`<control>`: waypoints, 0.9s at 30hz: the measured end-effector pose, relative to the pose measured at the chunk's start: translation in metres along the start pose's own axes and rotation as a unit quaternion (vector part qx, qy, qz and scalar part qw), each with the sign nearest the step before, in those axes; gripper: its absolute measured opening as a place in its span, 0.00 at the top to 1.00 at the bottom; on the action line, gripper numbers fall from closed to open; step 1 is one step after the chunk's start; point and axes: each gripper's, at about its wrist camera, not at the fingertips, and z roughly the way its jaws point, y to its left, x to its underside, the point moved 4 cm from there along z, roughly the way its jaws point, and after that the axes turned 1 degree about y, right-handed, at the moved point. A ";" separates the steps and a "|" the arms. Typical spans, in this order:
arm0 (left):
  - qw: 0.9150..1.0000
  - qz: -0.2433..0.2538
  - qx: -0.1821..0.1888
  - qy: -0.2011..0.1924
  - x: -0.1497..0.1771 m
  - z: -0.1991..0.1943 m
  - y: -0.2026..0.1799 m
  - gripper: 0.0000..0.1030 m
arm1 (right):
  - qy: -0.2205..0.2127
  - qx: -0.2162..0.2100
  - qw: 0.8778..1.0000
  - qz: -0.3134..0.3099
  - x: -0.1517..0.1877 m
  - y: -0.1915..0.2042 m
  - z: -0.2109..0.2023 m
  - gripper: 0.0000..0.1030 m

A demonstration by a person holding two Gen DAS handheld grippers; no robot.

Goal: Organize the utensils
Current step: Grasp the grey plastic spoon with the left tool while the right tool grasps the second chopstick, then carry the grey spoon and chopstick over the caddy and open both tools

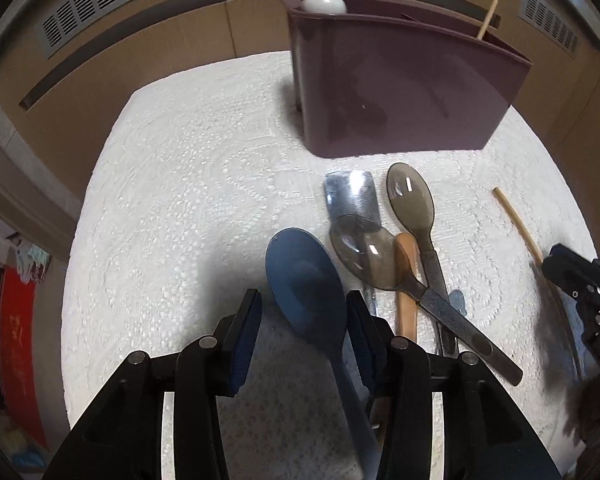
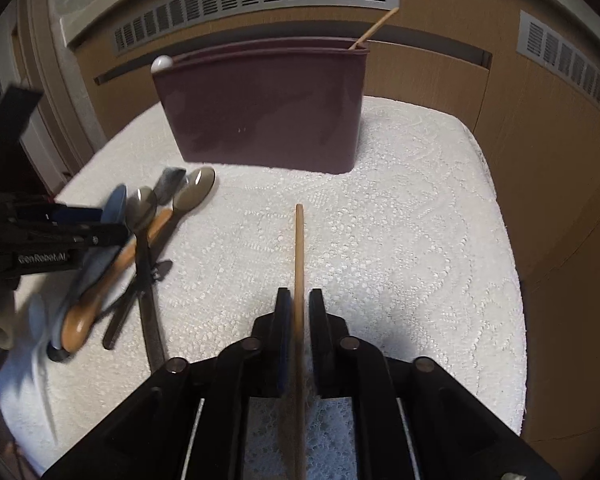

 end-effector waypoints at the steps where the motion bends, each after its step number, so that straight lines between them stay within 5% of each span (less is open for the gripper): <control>1: 1.000 -0.006 0.005 0.001 0.002 0.000 0.003 0.56 | -0.004 -0.009 1.000 0.012 -0.002 -0.005 -0.002 0.74; 5: 0.999 -0.029 0.023 0.001 0.005 0.002 0.009 0.56 | 0.005 -0.028 0.999 0.035 -0.009 -0.011 0.001 0.72; 9: 0.999 -0.035 0.036 0.000 0.004 0.001 0.007 0.56 | 0.025 0.007 1.000 -0.009 -0.015 0.005 0.019 0.73; 11: 0.999 -0.035 0.038 0.000 0.003 0.001 0.006 0.56 | 0.031 0.032 0.998 -0.040 -0.014 0.015 0.025 0.83; 12: 0.999 -0.034 0.037 -0.001 0.002 0.002 0.005 0.56 | 0.035 0.040 0.997 -0.059 -0.014 0.020 0.025 0.95; 16: 0.999 -0.030 0.029 -0.013 -0.006 0.007 0.002 0.59 | 0.031 0.024 0.997 -0.070 -0.013 0.029 0.018 0.95; 22: 0.995 -0.045 0.044 -0.077 0.000 -0.020 0.007 0.66 | -0.003 0.005 1.000 -0.017 -0.014 0.015 -0.007 0.95; 27: 0.983 -0.035 0.075 -0.165 0.015 -0.082 0.001 0.66 | -0.049 -0.009 0.999 0.017 -0.014 0.008 -0.044 0.95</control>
